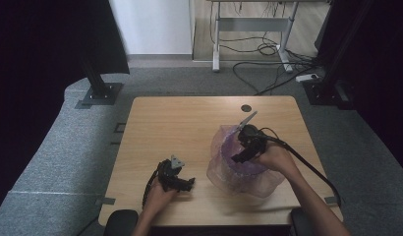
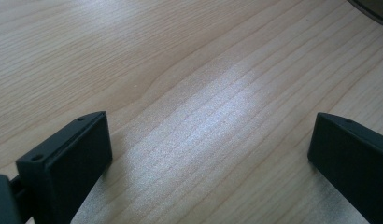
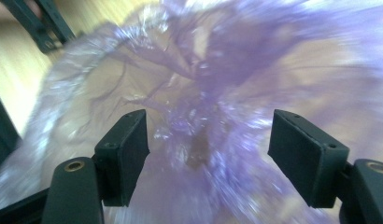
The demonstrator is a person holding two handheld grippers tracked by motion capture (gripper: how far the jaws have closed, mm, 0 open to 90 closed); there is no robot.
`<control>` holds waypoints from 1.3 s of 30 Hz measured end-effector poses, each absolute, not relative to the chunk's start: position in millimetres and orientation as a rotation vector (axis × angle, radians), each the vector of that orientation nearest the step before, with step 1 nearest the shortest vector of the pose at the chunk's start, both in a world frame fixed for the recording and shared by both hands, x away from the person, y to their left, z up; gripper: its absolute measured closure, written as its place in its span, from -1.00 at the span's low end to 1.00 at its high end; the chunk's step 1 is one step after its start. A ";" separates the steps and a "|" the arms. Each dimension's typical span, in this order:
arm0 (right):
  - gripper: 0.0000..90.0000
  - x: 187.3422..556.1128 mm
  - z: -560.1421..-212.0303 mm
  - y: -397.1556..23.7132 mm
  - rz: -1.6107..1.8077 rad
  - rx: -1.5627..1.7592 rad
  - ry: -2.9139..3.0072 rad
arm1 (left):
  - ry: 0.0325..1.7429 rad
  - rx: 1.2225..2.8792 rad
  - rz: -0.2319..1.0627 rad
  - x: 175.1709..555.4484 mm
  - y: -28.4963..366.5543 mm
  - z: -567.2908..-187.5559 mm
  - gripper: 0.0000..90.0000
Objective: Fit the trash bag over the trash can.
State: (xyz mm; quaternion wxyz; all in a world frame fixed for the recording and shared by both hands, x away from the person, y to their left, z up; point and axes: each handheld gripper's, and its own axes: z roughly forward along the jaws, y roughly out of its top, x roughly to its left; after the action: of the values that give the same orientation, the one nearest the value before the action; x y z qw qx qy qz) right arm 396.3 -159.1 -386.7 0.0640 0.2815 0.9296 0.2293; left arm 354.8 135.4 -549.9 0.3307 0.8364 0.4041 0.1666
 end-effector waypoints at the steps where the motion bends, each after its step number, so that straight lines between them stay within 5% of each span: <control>1: -0.38 394.0 -380.6 -164.7 0.715 0.852 2.794 | 1.056 2.187 0.436 354.8 135.4 -549.9 -1.00; 6: -0.37 377.7 -368.9 -188.4 0.736 0.861 2.776 | 1.057 2.187 0.436 354.8 135.3 -549.9 -1.00; 14: -0.35 380.7 -416.4 -189.0 0.416 0.871 2.891 | 1.058 2.186 0.438 354.8 135.2 -549.9 -1.00; 25: -0.32 371.3 -363.4 -218.4 0.703 0.958 2.628 | 1.058 2.186 0.436 354.8 135.2 -549.9 -1.00; 29: -0.20 364.8 -353.7 -239.6 0.696 1.083 2.506 | 1.058 2.186 0.436 354.7 135.2 -549.9 -1.00; 39: 0.42 377.7 -393.1 -239.4 0.516 1.200 2.602 | 1.058 2.186 0.437 354.8 135.2 -549.9 -1.00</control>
State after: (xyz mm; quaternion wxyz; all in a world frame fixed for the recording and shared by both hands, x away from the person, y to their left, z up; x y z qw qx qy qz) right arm 377.7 -239.4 -393.1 0.1148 0.4094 0.8878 0.1761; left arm 354.8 135.2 -549.9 0.3308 0.8360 0.4047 0.1670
